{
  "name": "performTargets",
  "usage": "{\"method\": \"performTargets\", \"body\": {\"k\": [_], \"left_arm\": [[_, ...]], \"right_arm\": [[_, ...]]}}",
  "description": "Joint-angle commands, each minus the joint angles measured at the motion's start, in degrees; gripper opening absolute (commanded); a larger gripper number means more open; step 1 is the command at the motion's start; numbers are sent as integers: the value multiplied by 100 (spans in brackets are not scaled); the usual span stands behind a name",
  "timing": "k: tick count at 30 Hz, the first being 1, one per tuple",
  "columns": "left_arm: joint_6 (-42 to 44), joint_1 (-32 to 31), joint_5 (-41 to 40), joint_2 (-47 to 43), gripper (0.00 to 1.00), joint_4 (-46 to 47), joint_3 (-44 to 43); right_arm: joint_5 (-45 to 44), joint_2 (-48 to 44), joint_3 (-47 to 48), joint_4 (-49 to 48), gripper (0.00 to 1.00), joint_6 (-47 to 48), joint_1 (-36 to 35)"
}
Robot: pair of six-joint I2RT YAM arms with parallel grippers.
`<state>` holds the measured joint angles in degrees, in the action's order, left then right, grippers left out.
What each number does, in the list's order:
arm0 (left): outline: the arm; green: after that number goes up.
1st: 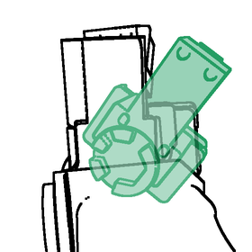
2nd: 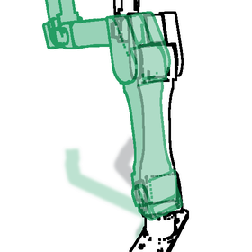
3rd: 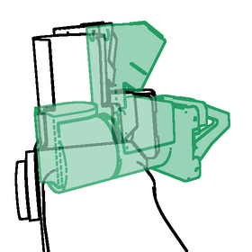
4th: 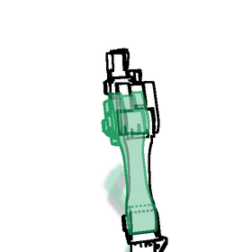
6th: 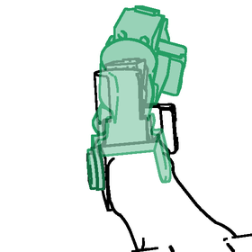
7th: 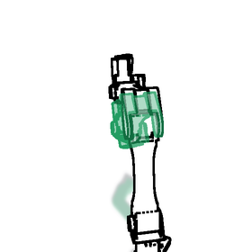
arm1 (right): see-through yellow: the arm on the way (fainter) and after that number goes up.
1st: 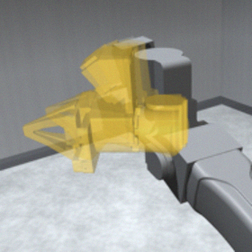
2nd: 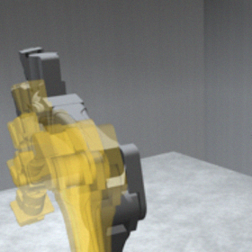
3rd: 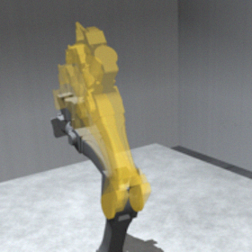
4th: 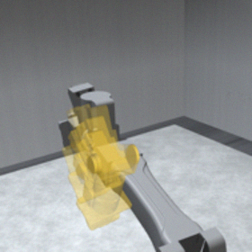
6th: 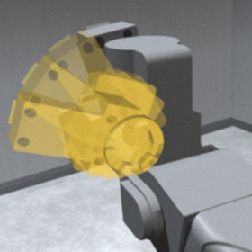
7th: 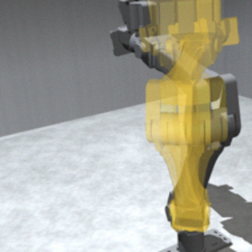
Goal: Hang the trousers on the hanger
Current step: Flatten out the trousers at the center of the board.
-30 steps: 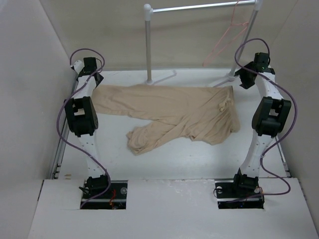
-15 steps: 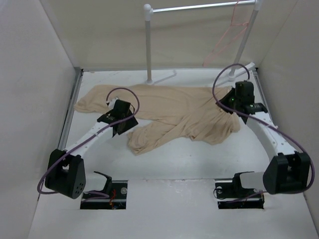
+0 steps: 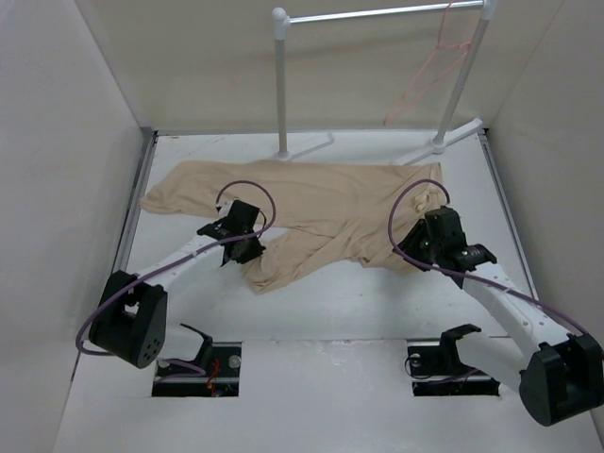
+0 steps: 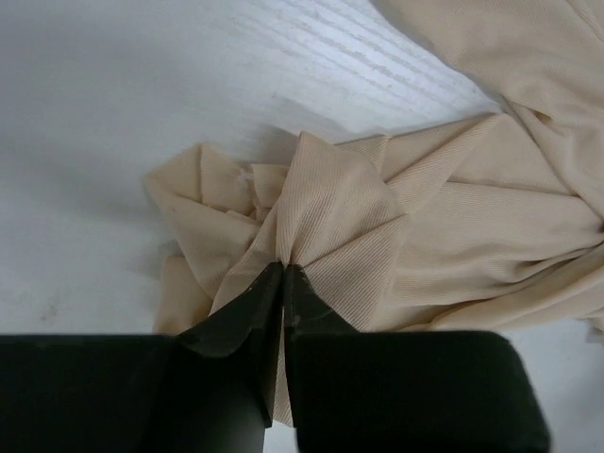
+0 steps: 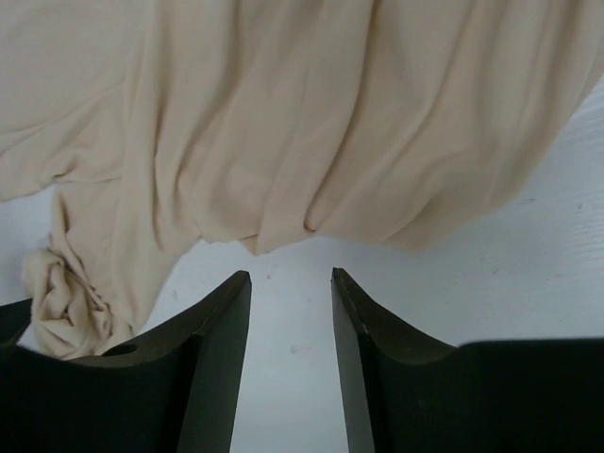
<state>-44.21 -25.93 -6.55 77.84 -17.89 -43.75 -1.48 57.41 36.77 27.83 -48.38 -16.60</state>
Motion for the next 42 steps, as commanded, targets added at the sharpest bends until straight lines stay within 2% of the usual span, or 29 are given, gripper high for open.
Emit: {"method": "performTargets", "body": {"k": [1, 3, 6, 11, 15, 19, 21, 23, 25, 28, 29, 34, 39, 42], "left_arm": [[-324, 66, -688, -898, 0, -608, 295], [-509, 75, -1031, -1583, 0, -1003, 393], [-1202, 75, -1506, -2893, 0, -2337, 227], [-2248, 93, -1937, -4074, 0, -4087, -352], [-2470, 251, -2192, -4164, 0, -4705, -889], [-2470, 602, -2482, -3970, 0, -5302, -2012], [-2418, 856, -2938, -3874, 0, -5785, -2610], [-2199, 1199, -3797, -3664, 0, -6190, -2911], [-1839, 1393, -4222, -3234, 0, -5877, -2807], [-1408, 1560, -4206, -2662, 0, -4903, -2456], [-1259, 1735, -4058, -2408, 0, -4282, -2185], [-740, 2780, -2978, -1608, 0, -2846, -1875], [-484, 3853, -2256, -379, 0, -1852, -2058], [-318, 3969, -2211, 360, 0, -1543, -2313]], "right_arm": [[-327, 95, -12, -217, 50, -136, -23], [-353, 183, -21, -296, 54, -189, 56], [-415, 402, -4, -305, 56, -224, 275], [-450, 473, 5, -296, 58, -295, 293], [-512, 386, -91, -270, 60, -286, 495], [-459, 262, -39, -130, 61, -198, 627], [-494, 262, -56, -77, 62, -172, 697], [-450, 315, -109, -111, 62, -154, 820], [-433, 411, -74, -103, 62, -119, 900], [-459, 438, -13, -68, 63, -58, 1049], [-459, 412, -4, -33, 63, -57, 1145], [-704, 332, -91, 64, 63, 4, 1628], [-907, 946, 162, -50, 62, 13, 1849], [-986, 1149, 269, -111, 62, 39, 2016]]}}
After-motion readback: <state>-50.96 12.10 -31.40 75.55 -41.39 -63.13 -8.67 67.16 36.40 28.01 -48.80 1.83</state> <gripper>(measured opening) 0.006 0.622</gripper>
